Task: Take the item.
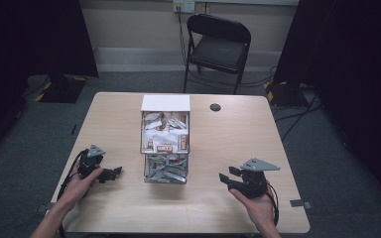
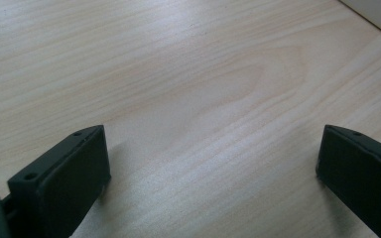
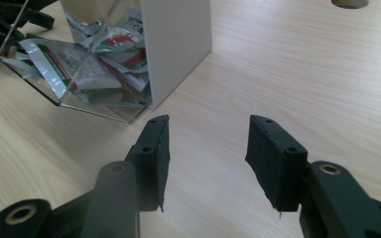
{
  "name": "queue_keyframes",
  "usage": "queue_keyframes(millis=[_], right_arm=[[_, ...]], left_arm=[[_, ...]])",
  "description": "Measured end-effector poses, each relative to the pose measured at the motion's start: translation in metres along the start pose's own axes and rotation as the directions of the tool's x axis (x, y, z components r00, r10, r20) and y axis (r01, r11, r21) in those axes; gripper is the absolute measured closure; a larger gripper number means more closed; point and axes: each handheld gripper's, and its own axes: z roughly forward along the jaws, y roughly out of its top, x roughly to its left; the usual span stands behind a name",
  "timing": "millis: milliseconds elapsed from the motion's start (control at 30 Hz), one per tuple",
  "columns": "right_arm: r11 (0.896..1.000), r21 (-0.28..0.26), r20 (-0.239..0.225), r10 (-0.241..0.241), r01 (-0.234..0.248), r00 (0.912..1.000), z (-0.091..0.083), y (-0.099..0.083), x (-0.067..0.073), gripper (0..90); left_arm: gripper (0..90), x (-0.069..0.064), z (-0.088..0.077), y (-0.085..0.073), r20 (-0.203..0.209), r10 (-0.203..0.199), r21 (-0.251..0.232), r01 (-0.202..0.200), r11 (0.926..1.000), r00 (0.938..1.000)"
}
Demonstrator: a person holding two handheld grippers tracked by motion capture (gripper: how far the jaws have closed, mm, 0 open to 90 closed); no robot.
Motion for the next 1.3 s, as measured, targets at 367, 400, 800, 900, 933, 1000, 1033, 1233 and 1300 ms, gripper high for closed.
queue_keyframes(millis=[367,400,800,900,933,1000,1033,1233,1300], right_arm=[[0.999,-0.022,-0.066,-0.044,0.043,0.9968,0.010,0.013,0.020,51.2],[0.999,-0.014,-0.099,-0.037,0.036,0.9944,0.013,0.017,0.025,51.1],[0.990,-0.011,-0.159,-0.138,0.138,0.9777,0.032,0.029,0.056,52.0],[0.990,-0.020,-0.183,-0.141,0.139,0.9731,0.033,0.033,0.061,53.0],[0.989,-0.021,-0.183,-0.146,0.145,0.9723,0.034,0.034,0.063,53.5],[0.989,-0.024,-0.190,-0.148,0.147,0.9705,0.035,0.036,0.065,53.8],[0.989,-0.025,-0.191,-0.150,0.148,0.9701,0.036,0.037,0.067,54.5],[0.983,-0.015,-0.215,-0.180,0.181,0.9598,0.048,0.040,0.078,55.9],[0.983,-0.017,-0.225,-0.184,0.185,0.9569,0.051,0.042,0.081,56.9]], left_arm=[[0.0,0.000,0.000,0.000,0.002,0.000,0.000,0.000,1.0000,1.0000],[0.0,0.000,0.000,0.000,0.000,0.003,0.002,-0.003,1.0000,1.0000],[0.0,0.000,0.000,0.000,0.000,0.003,0.002,-0.003,1.0000,1.0000],[0.0,0.000,0.000,0.000,0.000,0.004,0.002,-0.004,1.0000,1.0000],[0.0,0.000,0.000,0.000,0.000,0.003,0.002,-0.003,1.0000,1.0000],[0.0,0.000,0.000,0.000,-0.001,0.002,0.001,-0.002,1.0000,1.0000],[0.0,0.000,-0.001,0.000,-0.002,0.002,0.002,-0.002,1.0000,1.0000],[0.0,0.000,-0.001,0.000,-0.004,0.003,0.004,-0.003,1.0000,1.0000],[0.0,0.000,-0.001,0.000,-0.004,0.003,0.004,-0.003,1.0000,1.0000]])
